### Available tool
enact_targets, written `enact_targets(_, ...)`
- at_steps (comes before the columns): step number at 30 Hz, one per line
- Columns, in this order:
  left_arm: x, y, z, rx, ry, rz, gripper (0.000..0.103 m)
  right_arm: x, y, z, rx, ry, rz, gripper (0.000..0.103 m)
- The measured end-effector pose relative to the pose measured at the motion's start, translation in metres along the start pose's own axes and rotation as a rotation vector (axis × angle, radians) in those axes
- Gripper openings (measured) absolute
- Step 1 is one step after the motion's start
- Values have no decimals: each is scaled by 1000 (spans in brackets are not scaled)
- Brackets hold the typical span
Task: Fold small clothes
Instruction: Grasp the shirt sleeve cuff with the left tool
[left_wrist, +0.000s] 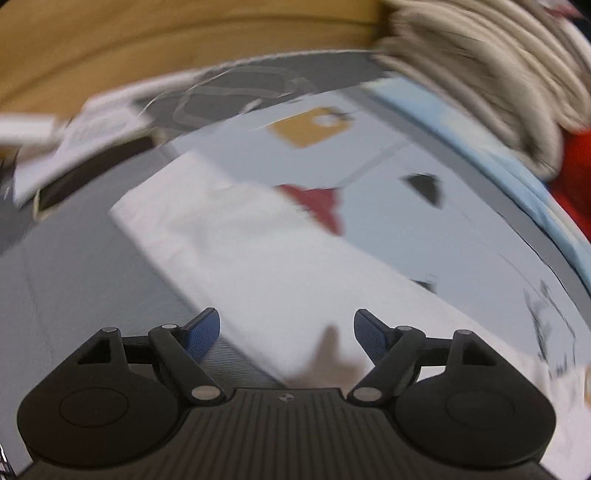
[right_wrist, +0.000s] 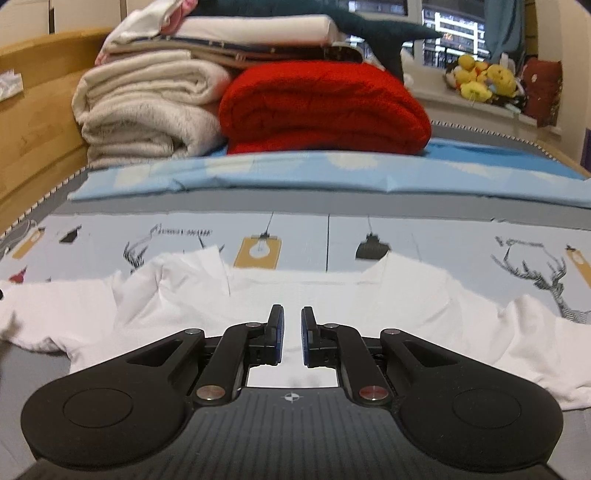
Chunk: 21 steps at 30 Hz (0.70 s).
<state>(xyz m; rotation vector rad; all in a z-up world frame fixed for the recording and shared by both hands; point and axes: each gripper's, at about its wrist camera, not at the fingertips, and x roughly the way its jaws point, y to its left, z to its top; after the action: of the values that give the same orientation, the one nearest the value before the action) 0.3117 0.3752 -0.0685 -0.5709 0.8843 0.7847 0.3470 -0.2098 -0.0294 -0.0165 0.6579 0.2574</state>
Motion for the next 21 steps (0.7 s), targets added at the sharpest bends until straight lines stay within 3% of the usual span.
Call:
enact_targets(3,13,17,7,-83,33,12,83,8,2,-2,-9,28,0,9)
enact_targets(6,24,26,8,-141,68,-1,68,13,5,-4,-14,45,7,9)
enact_targets(7,24,26,9,-135,55,8,54,14,6,-5,-17,47,7,9)
enact_targets(8,22,23,9,-114,42,18,24,15,8,-5,-26,52,7,9)
enact_targets(9,22,21,10,-94,37,20,11,15,10,-6,-31,56,8,9)
enact_targets(10,21,21,11,-97,36,5,6,15,11,-6,-34,59,10,9)
enact_targets(14,2,3,8,-49,-30,14,4,11,15,-5,-42,61,13,9)
enact_targets(21,-71,-60,-7,82,-170,-169,4,-8,14,-1,-40,49,-4,9)
